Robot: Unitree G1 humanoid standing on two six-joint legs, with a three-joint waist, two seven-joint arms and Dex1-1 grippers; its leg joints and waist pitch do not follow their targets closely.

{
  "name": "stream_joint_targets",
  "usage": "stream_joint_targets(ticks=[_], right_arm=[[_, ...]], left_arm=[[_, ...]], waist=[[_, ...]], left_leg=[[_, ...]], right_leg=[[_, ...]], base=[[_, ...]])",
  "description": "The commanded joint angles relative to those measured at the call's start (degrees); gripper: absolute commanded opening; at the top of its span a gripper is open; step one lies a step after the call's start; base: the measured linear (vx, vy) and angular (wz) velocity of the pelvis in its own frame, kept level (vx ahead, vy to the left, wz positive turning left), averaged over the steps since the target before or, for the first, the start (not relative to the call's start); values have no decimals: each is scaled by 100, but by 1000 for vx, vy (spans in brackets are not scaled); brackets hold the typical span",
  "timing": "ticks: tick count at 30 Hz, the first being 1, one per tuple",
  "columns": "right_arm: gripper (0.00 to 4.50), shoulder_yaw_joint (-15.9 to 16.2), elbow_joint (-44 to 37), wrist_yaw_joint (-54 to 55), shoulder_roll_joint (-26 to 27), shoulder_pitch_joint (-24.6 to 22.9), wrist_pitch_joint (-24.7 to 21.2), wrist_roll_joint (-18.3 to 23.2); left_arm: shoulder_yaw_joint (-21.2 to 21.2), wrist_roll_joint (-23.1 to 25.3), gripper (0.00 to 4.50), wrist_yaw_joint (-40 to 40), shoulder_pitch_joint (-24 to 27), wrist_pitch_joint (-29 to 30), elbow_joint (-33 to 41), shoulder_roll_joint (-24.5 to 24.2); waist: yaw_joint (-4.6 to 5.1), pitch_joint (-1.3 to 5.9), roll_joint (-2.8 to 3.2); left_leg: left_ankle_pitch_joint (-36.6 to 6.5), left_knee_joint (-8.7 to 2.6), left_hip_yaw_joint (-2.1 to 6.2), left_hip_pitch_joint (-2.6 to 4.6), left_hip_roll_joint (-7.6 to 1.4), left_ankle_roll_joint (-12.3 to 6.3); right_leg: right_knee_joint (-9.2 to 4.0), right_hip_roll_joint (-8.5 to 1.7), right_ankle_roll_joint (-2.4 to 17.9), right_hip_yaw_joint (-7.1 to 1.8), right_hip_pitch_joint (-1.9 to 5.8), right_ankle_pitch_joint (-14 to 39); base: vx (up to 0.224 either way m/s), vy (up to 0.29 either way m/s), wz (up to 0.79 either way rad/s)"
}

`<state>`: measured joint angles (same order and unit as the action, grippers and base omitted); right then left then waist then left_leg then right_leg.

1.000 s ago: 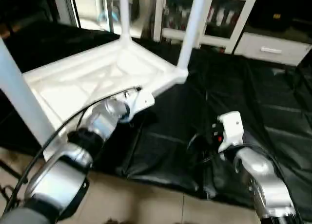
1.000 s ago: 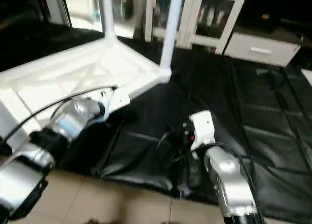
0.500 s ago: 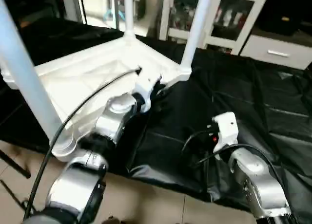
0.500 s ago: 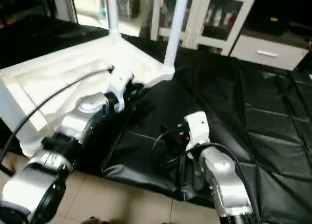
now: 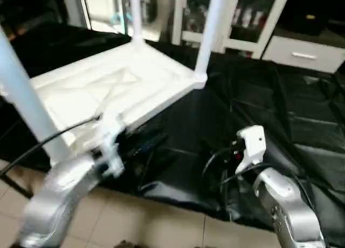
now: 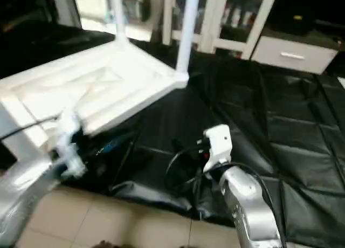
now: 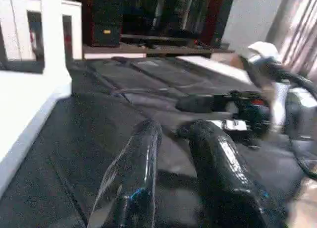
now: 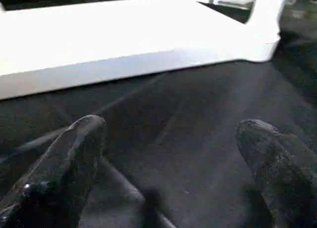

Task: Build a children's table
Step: Rotate table base

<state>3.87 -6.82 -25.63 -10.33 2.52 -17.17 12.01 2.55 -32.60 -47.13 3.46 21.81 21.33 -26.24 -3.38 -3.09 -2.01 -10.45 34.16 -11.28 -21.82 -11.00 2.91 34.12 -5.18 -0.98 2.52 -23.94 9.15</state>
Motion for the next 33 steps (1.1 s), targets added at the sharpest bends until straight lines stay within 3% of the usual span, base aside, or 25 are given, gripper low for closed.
stream_joint_targets(ticks=[1, 2, 5, 6, 8, 11, 12, 15, 17, 20, 23, 27, 28, 29, 31, 32, 33], right_arm=[[450, -9, -110, -51, -44, -25, 29, 83], [450, 7, -104, -67, -49, -44, 41, 77], [450, 33, -99, -104, -79, -56, 56, 75], [450, 29, -67, -129, -87, -49, 75, 71], [450, 29, -59, -137, -89, -48, 80, 69], [450, 20, 16, -168, -95, -24, 116, 48], [450, 19, 23, -166, -100, -20, 119, 49], [450, 11, 50, -161, -111, -4, 128, 54], [450, 18, 55, -156, -118, -10, 140, 56], [450, 12, 73, -137, -126, -7, 154, 57], [450, -24, 106, -100, -129, 16, 167, 59], [450, -40, 141, -80, -141, 45, 185, 55], [450, -40, 152, -69, -141, 54, 193, 50], [450, -40, 156, -67, -142, 56, 195, 49], [450, -44, 161, -51, -138, 66, 194, 47], [450, -43, 162, -46, -137, 66, 195, 45], [450, -46, 159, -40, -145, 64, 199, 44]], left_arm=[[298, -274, 132, -170, 192, 154, 217, -154], [656, -349, 132, -513, 565, 94, 146, -430], [1190, -678, 132, -712, 858, 238, 116, -612], [1666, -905, 132, -902, 1022, 250, -202, -735], [1800, -960, 132, -985, 1085, 245, -311, -782], [2268, -701, 132, -1430, 1508, -21, -1075, -1130], [2394, -706, 132, -1391, 1535, -51, -1267, -1177], [2747, -708, 132, -1430, 1633, -155, -1940, -1403], [2905, -665, 132, -1544, 1699, -186, -2266, -1532], [3081, -607, 132, -1527, 1623, -258, -2642, -1623], [3255, -242, 132, -867, 1044, -776, -3618, -1718], [3084, 267, 132, 164, 249, -1289, -3992, -1484], [2951, 354, 132, 317, 56, -1341, -3829, -1305], [2917, 370, 132, 345, 12, -1347, -3781, -1259], [2725, 511, 132, 596, -191, -1329, -3587, -1047], [2586, 575, 132, 660, -276, -1343, -3441, -921], [2307, 778, 132, 907, -438, -1369, -3270, -736]], waist=[[16, 256, 90], [20, 247, 74], [43, 223, 88], [27, 217, 84], [42, 196, 86], [64, 180, 79], [92, 174, 92], [80, 184, 137], [99, 166, 147], [113, 160, 150], [107, 140, 166], [87, 137, 158], [101, 128, 154], [76, 123, 168], [90, 85, 208], [118, 78, 227], [86, 95, 230]], left_leg=[[-2757, -589, 153, 128, -203, 404], [-2861, -578, 153, 160, -190, 404], [-3105, -604, 177, 167, -185, 452], [-3251, -589, 175, 223, -178, 471], [-3369, -605, 193, 195, -159, 468], [-3512, -623, 227, 199, -156, 469], [-3707, -635, 249, 218, -149, 489], [-3777, -658, 265, 259, -169, 494], [-3930, -694, 281, 255, -168, 517], [-4225, -716, 299, 309, -180, 539], [-4323, -728, 305, 351, -163, 529], [-4427, -719, 349, 390, -173, 551], [-4506, -751, 376, 373, -195, 586], [-4577, -752, 358, 420, -198, 587], [-4813, -827, 363, 412, -228, 624], [-5039, -987, 331, 310, -278, 647], [-5087, -1102, 318, 181, -332, 652]], right_leg=[[-460, -186, 559, -185, 110, 2582], [-503, -177, 464, -189, 66, 2759], [-535, -174, 323, -189, 45, 3100], [-564, -165, 289, -195, -11, 3168], [-590, -166, 222, -188, 1, 3354], [-633, -184, 99, -182, -3, 3637], [-660, -178, 49, -151, 2, 3828], [-662, -187, 157, -161, -1, 3584], [-660, -163, 196, -144, 12, 3499], [-680, -159, 267, -122, 3, 3458], [-729, -142, 250, -95, -5, 3493], [-755, -190, 262, -47, 42, 3629], [-751, -180, 237, 1, 92, 3686], [-785, -176, 259, 28, 76, 3685], [-788, -134, 276, 166, 140, 3611], [-664, -57, 290, 305, 313, 3302], [-413, -52, 338, 276, 471, 2941]], base=[[0, 0, 0], [0, 0, 0], [0, 0, 0], [0, 0, 0], [0, 0, 0], [0, 0, 0], [0, 0, 0], [0, 0, 0], [0, 0, 0], [0, 0, 0], [0, 0, 0], [0, 0, 0], [0, 0, 0], [0, 0, 0], [0, 0, 0], [0, 0, 0], [-74, -13, -3]])
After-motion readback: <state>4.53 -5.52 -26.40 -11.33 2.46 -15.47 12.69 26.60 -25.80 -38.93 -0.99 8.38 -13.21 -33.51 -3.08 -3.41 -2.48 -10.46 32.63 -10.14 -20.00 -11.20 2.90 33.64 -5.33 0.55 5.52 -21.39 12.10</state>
